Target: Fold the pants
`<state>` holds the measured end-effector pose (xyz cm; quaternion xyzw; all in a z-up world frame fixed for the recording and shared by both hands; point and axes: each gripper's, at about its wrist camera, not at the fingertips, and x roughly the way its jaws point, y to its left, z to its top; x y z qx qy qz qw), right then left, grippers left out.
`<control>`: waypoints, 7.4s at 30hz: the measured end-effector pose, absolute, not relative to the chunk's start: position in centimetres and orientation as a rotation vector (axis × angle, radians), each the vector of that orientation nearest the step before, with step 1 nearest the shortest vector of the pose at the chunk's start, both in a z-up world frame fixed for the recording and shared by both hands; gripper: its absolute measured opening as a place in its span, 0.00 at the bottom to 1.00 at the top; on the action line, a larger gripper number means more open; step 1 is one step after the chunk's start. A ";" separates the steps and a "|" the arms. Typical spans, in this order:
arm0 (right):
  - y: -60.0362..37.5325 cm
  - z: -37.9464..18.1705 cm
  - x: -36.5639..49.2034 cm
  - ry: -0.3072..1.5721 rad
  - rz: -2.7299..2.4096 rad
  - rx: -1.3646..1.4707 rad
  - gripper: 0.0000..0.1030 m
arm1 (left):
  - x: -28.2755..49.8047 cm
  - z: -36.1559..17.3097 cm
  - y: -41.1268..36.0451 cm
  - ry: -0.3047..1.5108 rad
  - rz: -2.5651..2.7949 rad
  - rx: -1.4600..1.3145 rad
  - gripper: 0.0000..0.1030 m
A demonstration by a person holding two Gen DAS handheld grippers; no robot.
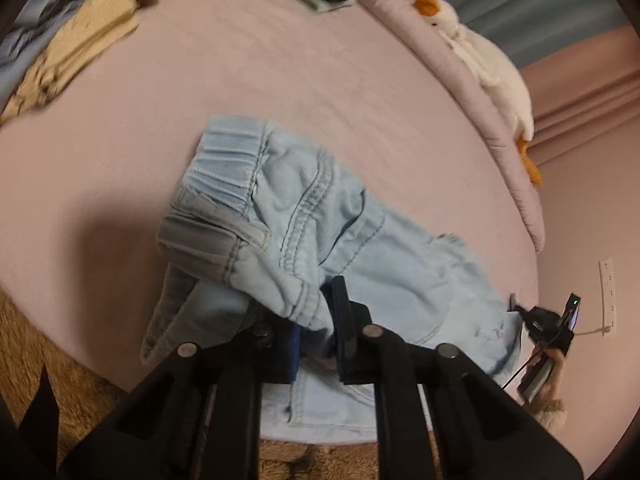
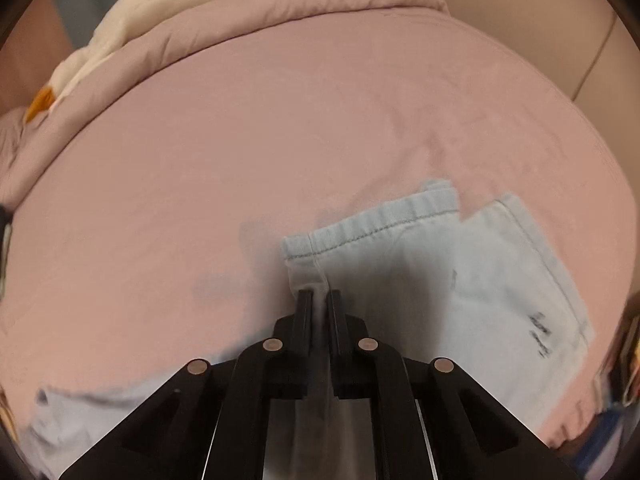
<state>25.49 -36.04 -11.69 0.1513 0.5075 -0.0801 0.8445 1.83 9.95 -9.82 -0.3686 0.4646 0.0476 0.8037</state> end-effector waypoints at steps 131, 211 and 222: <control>-49.6 -11.6 21.2 1.007 -0.341 0.411 0.17 | 17.0 -13.2 -2.5 1.135 -0.186 -0.358 0.29; -54.8 -13.8 9.3 0.977 -0.412 0.554 0.04 | 5.1 -14.2 -8.1 1.237 -0.329 -0.338 0.26; -55.0 -13.9 9.1 0.961 -0.407 0.569 0.05 | 5.4 -10.5 -8.7 1.121 -0.297 -0.190 0.70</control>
